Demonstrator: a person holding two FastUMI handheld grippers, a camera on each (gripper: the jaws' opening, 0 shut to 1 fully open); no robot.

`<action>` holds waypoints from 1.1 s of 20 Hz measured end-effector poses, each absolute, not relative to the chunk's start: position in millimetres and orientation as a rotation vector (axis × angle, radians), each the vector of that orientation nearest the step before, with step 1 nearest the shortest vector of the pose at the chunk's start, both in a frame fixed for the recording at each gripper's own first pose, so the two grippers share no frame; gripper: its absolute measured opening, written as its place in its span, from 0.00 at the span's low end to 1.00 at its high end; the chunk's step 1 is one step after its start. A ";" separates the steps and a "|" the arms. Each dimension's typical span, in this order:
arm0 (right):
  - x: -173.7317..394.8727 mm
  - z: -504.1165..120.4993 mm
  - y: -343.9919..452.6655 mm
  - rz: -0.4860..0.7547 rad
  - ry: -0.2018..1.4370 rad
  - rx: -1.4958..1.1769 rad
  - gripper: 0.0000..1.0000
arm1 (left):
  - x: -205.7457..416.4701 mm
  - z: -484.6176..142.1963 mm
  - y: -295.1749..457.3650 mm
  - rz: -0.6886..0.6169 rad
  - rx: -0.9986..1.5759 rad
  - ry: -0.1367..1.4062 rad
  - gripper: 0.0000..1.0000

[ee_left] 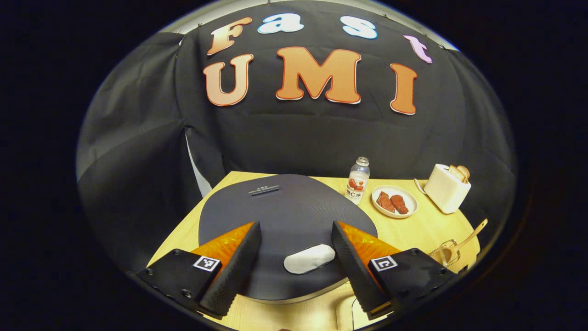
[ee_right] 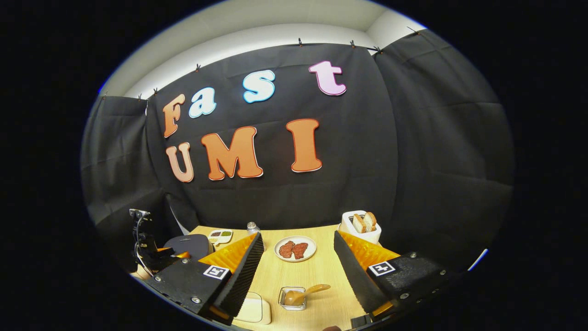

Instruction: Close the left gripper, press the button to open the rice cooker; take a wooden spoon from the chopstick holder with the right hand, scoop a spoonful of rice and pour it into the rice cooker, then put the wooden spoon back into the chopstick holder.

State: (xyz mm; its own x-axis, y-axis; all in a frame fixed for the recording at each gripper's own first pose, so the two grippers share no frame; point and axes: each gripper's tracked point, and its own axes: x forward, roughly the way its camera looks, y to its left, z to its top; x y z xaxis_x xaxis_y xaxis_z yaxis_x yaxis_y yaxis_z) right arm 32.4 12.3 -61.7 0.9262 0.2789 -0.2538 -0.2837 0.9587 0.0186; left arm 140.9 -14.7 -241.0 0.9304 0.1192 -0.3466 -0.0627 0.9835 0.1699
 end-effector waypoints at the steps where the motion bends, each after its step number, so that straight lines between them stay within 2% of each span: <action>1: 32.6 -63.5 11.2 0.286 0.260 -0.027 0.94 | 138.9 -242.6 -15.4 0.095 0.163 0.361 1.00; 11: 37.5 -77.8 6.6 0.278 0.281 -0.005 0.95 | 138.3 -250.0 -14.5 0.099 0.180 0.343 1.00; 15: 38.0 -78.1 -0.3 0.269 0.276 -0.019 0.94 | 134.9 -243.7 -18.6 0.104 0.148 0.421 1.00; 22: 39.8 -63.8 -11.1 0.256 0.237 -0.016 0.95 | 113.2 -136.4 -40.4 0.056 0.125 0.287 1.00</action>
State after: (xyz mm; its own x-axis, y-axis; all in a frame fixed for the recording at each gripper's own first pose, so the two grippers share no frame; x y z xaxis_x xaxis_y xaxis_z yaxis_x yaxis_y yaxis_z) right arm 39.8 -11.1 -63.8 0.9398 0.2485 -0.2347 -0.2523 0.9676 0.0142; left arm 113.2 -40.4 -136.4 0.9576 0.0727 -0.2788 -0.0371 0.9907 0.1308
